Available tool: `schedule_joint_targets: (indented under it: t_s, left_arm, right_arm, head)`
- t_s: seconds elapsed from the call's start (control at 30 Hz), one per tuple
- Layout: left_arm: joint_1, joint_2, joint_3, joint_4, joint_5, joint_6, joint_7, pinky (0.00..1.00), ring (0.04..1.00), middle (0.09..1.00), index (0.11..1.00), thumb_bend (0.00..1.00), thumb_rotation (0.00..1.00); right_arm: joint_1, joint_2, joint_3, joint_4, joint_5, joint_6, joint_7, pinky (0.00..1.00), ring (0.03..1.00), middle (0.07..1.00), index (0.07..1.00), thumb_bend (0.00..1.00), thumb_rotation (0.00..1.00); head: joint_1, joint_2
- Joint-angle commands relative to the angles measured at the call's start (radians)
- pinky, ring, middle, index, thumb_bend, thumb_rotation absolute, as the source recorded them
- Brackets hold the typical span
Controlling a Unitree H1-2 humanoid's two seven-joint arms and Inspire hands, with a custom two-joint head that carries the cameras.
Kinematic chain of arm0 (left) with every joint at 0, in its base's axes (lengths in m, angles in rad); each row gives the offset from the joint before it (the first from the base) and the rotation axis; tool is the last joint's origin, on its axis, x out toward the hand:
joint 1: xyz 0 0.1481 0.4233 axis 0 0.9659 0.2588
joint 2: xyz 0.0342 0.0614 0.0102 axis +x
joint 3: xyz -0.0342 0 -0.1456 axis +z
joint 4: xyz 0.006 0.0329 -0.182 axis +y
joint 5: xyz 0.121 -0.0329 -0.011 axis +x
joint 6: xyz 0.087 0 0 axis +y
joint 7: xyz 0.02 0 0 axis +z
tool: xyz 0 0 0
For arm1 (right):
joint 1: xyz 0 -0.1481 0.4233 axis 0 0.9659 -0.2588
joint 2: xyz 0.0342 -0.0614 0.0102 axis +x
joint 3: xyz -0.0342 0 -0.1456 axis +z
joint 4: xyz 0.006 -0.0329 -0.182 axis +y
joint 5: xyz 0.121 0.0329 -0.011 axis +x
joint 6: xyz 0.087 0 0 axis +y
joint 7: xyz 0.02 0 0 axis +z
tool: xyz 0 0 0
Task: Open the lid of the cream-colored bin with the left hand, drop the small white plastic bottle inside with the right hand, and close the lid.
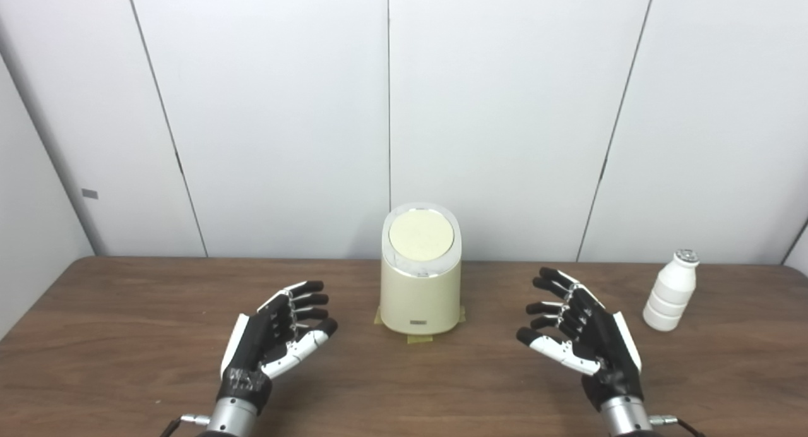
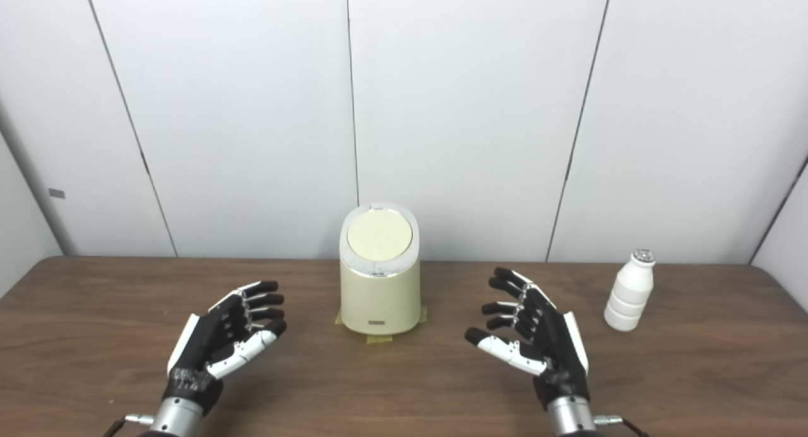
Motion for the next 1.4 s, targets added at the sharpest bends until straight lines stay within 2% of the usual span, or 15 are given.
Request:
schedule_joint_targets:
  t_s: [0.0,0.53,0.67,0.77,0.83,1.03,1.13,1.23,1.37]
  left_arm:
    - [-0.049,0.003,0.0,-0.016,0.001,-0.036,0.005,0.54,0.673,0.724,0.771,0.74,0.28]
    - [-0.05,0.005,-0.001,-0.017,0.009,-0.039,0.006,0.53,0.671,0.727,0.775,0.74,0.28]
    - [-0.052,-0.014,0.003,-0.021,0.007,-0.032,0.023,0.54,0.688,0.752,0.783,0.75,0.28]
    - [-0.06,-0.036,0.002,-0.028,0.005,-0.035,0.037,0.61,0.794,0.873,0.875,0.8,0.33]
    - [-0.07,-0.038,-0.004,-0.037,0.039,-0.028,0.057,0.66,0.842,0.912,0.919,0.81,0.36]
    - [-0.137,-0.033,-0.016,-0.051,0.125,0.011,0.096,0.82,0.882,0.912,0.941,0.8,0.41]
    - [-0.182,-0.018,-0.028,-0.043,0.161,0.03,0.095,0.85,0.891,0.92,0.947,0.83,0.43]
    - [-0.23,-0.004,-0.038,-0.028,0.174,0.052,0.084,0.92,0.925,0.941,0.963,0.82,0.41]
    - [-0.29,-0.003,-0.046,0.001,0.172,0.085,0.08,0.93,0.963,0.971,0.982,0.83,0.38]
  right_arm:
    - [-0.03,-0.001,-0.002,-0.029,0.004,-0.012,-0.001,0.5,0.609,0.772,0.772,0.82,0.23]
    - [-0.032,-0.002,-0.003,-0.03,0.006,-0.013,0.0,0.51,0.605,0.768,0.77,0.82,0.23]
    - [-0.035,-0.005,-0.004,-0.019,0.014,-0.026,0.006,0.51,0.601,0.766,0.768,0.81,0.22]
    - [-0.038,-0.006,-0.005,-0.013,0.01,-0.023,0.003,0.51,0.606,0.766,0.767,0.82,0.23]
    - [-0.039,-0.007,-0.006,-0.004,0.013,-0.023,0.005,0.52,0.611,0.773,0.767,0.82,0.23]
    - [-0.043,-0.01,-0.003,0.002,0.007,-0.033,0.004,0.51,0.61,0.775,0.769,0.79,0.22]
    - [-0.044,-0.009,-0.002,0.004,0.002,-0.037,0.0,0.51,0.613,0.772,0.77,0.78,0.22]
    - [-0.042,-0.006,-0.003,0.001,0.006,-0.034,0.001,0.51,0.611,0.772,0.778,0.79,0.23]
    - [-0.043,-0.01,-0.003,0.005,0.005,-0.038,0.003,0.51,0.621,0.781,0.777,0.79,0.23]
  head:
    - [0.001,0.001]
    - [0.001,0.004]
    - [0.005,0.001]
    - [0.009,-0.003]
    - [0.012,-0.006]
    - [0.014,-0.012]
    - [0.013,-0.013]
    - [0.013,-0.013]
    - [0.01,-0.013]
